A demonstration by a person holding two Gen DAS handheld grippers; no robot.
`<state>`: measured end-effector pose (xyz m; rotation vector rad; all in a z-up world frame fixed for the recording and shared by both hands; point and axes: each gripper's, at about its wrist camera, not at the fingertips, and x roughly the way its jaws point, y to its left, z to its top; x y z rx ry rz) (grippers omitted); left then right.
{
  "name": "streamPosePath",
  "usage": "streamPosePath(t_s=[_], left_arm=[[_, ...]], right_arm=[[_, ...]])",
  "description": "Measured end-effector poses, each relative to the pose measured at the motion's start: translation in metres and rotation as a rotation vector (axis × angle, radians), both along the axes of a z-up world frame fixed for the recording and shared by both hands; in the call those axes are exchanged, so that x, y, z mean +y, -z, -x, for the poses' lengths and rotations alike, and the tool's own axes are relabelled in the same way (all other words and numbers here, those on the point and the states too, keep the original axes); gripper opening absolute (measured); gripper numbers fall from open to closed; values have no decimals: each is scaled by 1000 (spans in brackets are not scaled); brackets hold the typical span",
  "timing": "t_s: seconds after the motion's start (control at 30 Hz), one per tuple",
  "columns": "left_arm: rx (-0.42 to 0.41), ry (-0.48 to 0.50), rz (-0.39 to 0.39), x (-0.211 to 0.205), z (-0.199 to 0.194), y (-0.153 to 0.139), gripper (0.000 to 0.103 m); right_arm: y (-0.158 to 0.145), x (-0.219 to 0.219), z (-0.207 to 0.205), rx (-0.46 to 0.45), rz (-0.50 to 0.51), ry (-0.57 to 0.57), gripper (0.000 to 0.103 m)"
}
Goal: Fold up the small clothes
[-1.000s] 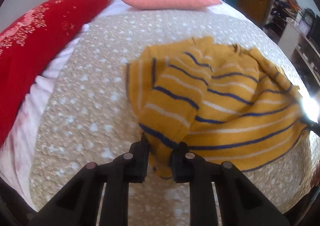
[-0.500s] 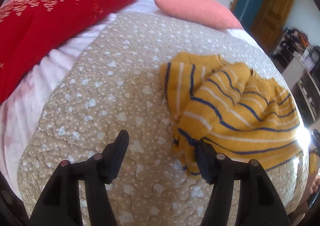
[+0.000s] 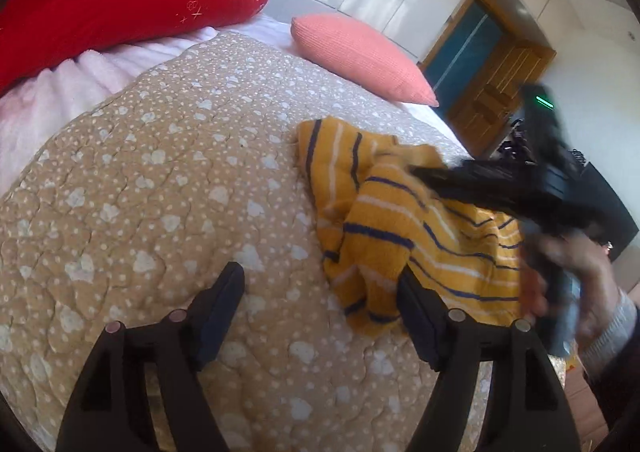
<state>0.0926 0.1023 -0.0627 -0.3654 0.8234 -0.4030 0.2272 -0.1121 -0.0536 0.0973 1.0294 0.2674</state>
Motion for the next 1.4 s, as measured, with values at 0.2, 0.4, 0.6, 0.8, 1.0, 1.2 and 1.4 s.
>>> streamPosePath(t_s=[0.2,0.4,0.6,0.8,1.0,1.2,1.4], left_arm=[[-57,-53,-6,23,6,-17,78],[-6,-148,107,65,4,-11,80],[38,-202,192,86,3,-7,80],[29,-216,154,86,3,-8,80],[33,-261,127,94,4,-7,80],[37,-268,143,102,4,-6,80],[45,-290,166,110,5,-6,80]], right_arm=[[1,82,-59,36,-35,-116,41],[-10,105,-55,41,-164,-185,44],[-51,51,-6,-96,-9,-56,44],[-10,27,-15,43,148,59,43],[1,75,-41,35,-26,-21,63],[-31,83,-20,-45,-48,-125,67],[-26,89,26,-11,211,-182,69]])
